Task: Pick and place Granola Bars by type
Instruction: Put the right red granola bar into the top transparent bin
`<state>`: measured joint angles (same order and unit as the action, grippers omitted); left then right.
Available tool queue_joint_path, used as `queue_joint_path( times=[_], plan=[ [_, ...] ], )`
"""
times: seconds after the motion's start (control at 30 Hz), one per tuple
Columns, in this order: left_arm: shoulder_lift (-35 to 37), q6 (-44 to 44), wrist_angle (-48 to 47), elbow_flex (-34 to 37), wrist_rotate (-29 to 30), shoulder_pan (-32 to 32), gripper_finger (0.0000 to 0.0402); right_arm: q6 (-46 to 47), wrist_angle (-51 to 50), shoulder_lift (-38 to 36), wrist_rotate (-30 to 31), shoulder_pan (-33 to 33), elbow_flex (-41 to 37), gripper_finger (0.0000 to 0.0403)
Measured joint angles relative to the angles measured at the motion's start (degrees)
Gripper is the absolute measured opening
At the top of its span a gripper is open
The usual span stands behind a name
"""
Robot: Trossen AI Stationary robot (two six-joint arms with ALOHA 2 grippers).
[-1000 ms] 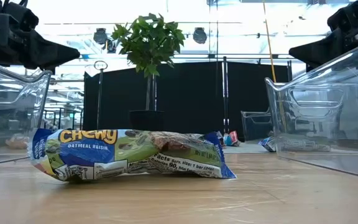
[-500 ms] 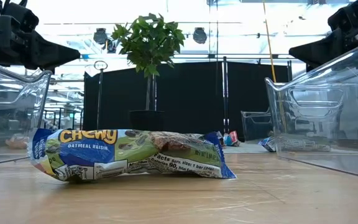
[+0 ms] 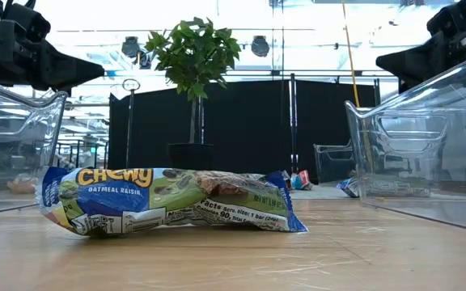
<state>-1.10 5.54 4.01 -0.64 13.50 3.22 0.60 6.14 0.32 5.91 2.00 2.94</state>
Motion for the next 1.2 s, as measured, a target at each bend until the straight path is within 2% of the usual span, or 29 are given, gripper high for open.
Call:
queue_joint_path(
  times=[0.07, 0.13, 0.2, 0.3, 0.43, 0.53, 0.63, 0.87, 0.93, 1.1, 1.13, 1.2],
  plan=[
    [0.0, 0.0, 0.0, 0.0, 0.0, 0.0, 0.0063, -0.1, 3.4, 0.2, 1.2, 0.0, 0.0, 0.0004],
    [0.0, 0.0, 0.0, 0.0, 0.0, 0.0, 0.0063, 1.0, 10.4, 1.5, 5.7, 0.0, 0.1, 0.0004],
    [0.0, 0.0, 0.0, 0.0, 0.0, 0.0, 0.0063, 0.7, 12.5, 3.8, 8.2, -0.1, 1.3, 0.0004],
    [0.0, 0.0, 0.0, 0.0, 0.0, 0.0, 0.0063, 0.3, 10.7, 10.4, 9.6, 0.0, 5.0, 0.0004],
    [0.0, 0.0, 0.1, 0.0, 0.0, 0.0, 0.0063, 1.0, 10.8, 22.9, 16.1, 0.0, 12.4, 0.0004],
    [0.0, 0.0, 0.1, 0.0, 0.0, 0.0, 0.0063, 1.3, 6.8, 33.1, 21.3, 0.0, 20.6, 0.0004],
    [0.0, -0.1, 0.1, 0.0, 0.0, 0.0, 0.0063, 1.3, -1.8, 43.3, 26.0, -0.7, 31.3, 0.0004],
    [0.0, -0.2, 0.1, 0.0, 0.0, 0.0, 0.0063, 4.7, -30.9, 65.6, 26.7, -8.0, 57.2, 0.0004],
    [0.0, -0.2, 0.1, 0.0, 0.0, 0.0, 0.0063, 6.0, -36.5, 70.3, 22.7, -12.1, 62.8, 0.0004],
    [0.0, -1.2, 0.1, 0.0, 0.0, 0.0, 0.0063, 10.1, -40.0, 78.3, -2.9, -23.0, 69.8, 0.0002],
    [0.0, -1.5, 0.1, 0.0, 0.1, 0.0, 0.0063, 11.2, -39.9, 79.4, -5.7, -24.6, 70.0, 0.0001],
    [0.0, -1.7, 0.1, 0.0, 0.0, 0.0, 0.0063, 13.0, -40.5, 82.0, -7.4, -27.0, 70.0, 0.0001]
  ],
)
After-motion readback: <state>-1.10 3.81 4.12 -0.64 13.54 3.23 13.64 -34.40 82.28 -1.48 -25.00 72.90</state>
